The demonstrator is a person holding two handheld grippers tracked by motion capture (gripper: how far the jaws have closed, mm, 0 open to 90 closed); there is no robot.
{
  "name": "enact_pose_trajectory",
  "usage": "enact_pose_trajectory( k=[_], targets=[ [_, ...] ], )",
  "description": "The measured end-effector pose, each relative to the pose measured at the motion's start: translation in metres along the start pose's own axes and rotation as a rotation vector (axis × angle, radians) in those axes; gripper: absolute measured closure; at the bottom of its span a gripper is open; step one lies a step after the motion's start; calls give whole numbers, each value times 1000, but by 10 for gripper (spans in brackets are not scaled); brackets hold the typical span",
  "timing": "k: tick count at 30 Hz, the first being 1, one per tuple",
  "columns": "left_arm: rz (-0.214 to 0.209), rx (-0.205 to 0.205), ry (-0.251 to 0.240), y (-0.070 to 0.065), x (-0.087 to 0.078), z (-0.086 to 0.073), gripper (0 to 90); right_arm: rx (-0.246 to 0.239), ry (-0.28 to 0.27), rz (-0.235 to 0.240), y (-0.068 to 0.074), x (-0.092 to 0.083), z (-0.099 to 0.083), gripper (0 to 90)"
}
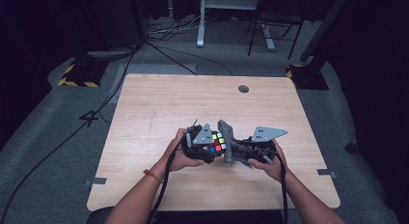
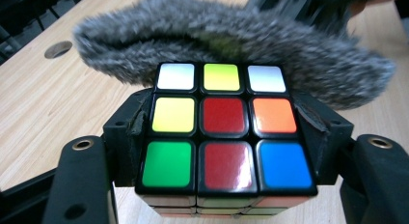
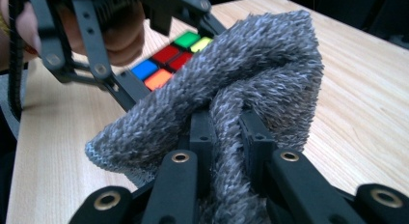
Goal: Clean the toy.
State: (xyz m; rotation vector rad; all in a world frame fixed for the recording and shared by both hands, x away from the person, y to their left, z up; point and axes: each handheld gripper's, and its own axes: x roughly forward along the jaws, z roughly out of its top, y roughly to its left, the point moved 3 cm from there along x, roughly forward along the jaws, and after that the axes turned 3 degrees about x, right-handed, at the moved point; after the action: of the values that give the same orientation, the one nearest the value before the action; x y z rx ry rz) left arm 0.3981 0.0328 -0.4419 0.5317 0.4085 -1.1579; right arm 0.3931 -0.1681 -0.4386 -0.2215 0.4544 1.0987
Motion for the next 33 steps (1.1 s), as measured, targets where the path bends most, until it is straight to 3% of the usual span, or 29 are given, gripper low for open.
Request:
enact_pose_trajectory(
  k=[3,7,10,14,21,24,28,33],
  targets=[
    [1,4,14,0,2,0,321,-23,-4,-9,3,-1,3,788],
    [9,37,71,-5,10,-1,322,-35,-18,9,7,-2,5,789],
    [17,74,122,-10,18,-2,327,-71,-7,13,12,1,7,789],
    [3,46,99,-8,18,-3,331,-67,-14,10,13,0,8,788],
    [6,28,21,-3,3,2,332,-9,46,-64,-14,0,-6,789],
    [6,17,-19,-2,-5,5,332,43,74,-51,-24,4,-13,788],
    [0,15,-65,-1,-11,8,332,81,99,-5,-26,10,-19,787],
    [-3,20,-74,-2,-11,9,332,119,117,56,-22,20,-24,787]
  ],
)
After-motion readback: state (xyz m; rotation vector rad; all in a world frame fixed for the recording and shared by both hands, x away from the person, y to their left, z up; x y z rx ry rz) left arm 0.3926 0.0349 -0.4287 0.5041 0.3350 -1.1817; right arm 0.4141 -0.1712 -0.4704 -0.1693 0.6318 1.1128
